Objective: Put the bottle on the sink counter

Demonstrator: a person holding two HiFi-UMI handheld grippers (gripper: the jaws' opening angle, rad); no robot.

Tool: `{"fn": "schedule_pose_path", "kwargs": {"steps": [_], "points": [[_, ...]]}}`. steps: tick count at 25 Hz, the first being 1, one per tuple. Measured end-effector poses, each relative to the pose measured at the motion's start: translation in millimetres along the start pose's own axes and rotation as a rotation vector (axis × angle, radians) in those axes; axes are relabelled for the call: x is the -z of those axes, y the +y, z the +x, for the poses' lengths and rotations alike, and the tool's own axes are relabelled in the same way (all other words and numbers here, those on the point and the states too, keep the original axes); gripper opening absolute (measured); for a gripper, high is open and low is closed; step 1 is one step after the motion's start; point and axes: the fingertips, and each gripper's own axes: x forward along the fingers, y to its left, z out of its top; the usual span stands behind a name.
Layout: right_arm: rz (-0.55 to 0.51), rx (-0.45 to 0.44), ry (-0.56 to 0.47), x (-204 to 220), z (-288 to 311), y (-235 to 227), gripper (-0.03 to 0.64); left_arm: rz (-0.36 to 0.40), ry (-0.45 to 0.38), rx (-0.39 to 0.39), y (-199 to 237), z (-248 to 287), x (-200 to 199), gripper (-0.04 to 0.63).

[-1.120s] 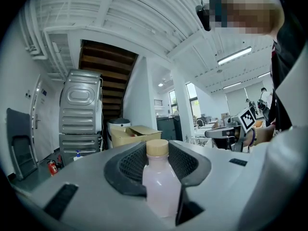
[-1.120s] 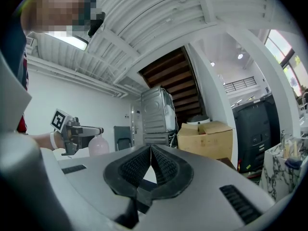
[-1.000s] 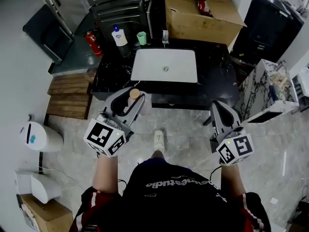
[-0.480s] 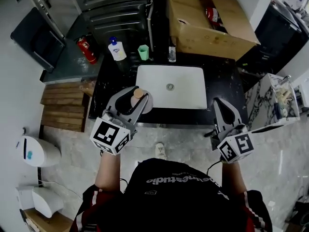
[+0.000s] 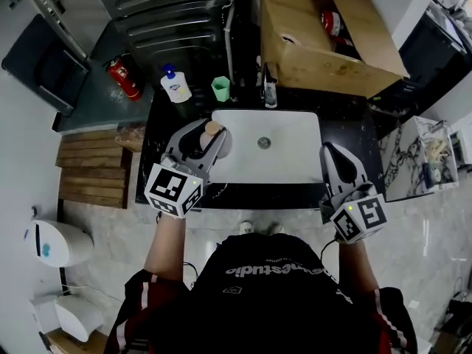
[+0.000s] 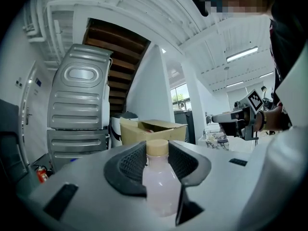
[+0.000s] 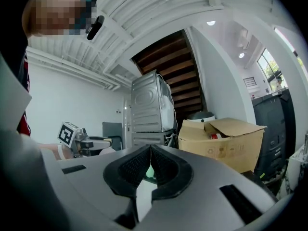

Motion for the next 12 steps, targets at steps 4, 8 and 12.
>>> {"fn": "schedule_pose_path", "kwargs": {"steps": [4,8,12], "points": [[0.005,-0.007,0.022,10.1,19.2,-17.4,0.038,-0.009,-0.004,0.007,9.5,41.7,19.6,0.147],[0.02,-0.027,0.047,23.3,33.4,-35.2,0.038,-0.031,-0.021,-0.011,16.8,77.7,40.4,0.147],[0.025,-0.042,0.062,27.7,46.9,-53.1,0.038,-0.069,-0.036,-0.054,37.5,99.4,59.7,0.147]]}}
